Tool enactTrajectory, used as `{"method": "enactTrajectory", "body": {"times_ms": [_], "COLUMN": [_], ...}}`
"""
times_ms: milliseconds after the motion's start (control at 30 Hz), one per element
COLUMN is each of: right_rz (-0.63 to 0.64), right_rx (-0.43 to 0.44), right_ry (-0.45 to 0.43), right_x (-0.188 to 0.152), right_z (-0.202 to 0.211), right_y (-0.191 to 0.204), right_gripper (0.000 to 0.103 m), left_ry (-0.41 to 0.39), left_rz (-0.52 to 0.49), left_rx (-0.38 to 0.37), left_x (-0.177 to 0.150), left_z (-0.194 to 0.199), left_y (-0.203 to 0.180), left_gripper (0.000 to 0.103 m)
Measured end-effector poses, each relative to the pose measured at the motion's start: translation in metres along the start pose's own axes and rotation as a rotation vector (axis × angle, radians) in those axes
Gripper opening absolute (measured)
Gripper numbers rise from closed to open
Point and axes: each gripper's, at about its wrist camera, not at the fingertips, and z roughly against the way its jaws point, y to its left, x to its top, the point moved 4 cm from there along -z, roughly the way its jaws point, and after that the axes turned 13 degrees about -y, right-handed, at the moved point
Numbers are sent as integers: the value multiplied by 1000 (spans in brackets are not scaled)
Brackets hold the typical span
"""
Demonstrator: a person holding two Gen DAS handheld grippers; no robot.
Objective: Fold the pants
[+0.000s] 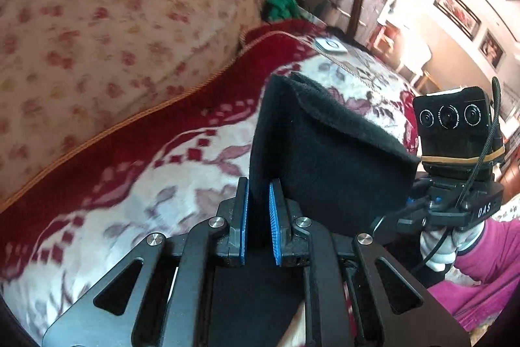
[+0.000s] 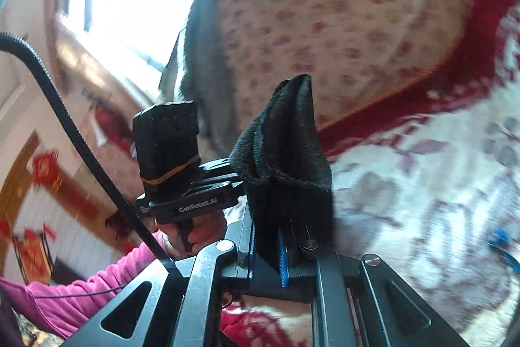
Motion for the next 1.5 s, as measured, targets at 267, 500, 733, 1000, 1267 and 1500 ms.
{"method": "enactTrajectory", "body": {"times_ms": [267,500,733,1000,1267,1500], "right_rz": [137,186,119,78,-45,-69], "right_rx": [76,2,54,-99,-191,-127], "right_ry": [242,470,500,290,261,319], "right_x": [-66,-142,-137,-93,-75,-85], "right_z": [-91,-168,-172,-108,-96,-120], "right_y": [45,22,32,7,-49,-60], "right_gripper": [10,11,41,41,48,49], "left_ry": [-14,-23,-79,-84,-22,-34], "left_rz": [195,370,395,426,562,603], "left_rx": [181,383,421,452,463,481], "left_x": [-66,-131,-134,-146,-174,-183], "left_z": [76,129,154,153,123,113], "left_y": [61,107,97,66,58,58], "left_gripper": [10,10,19,39,43,43]}}
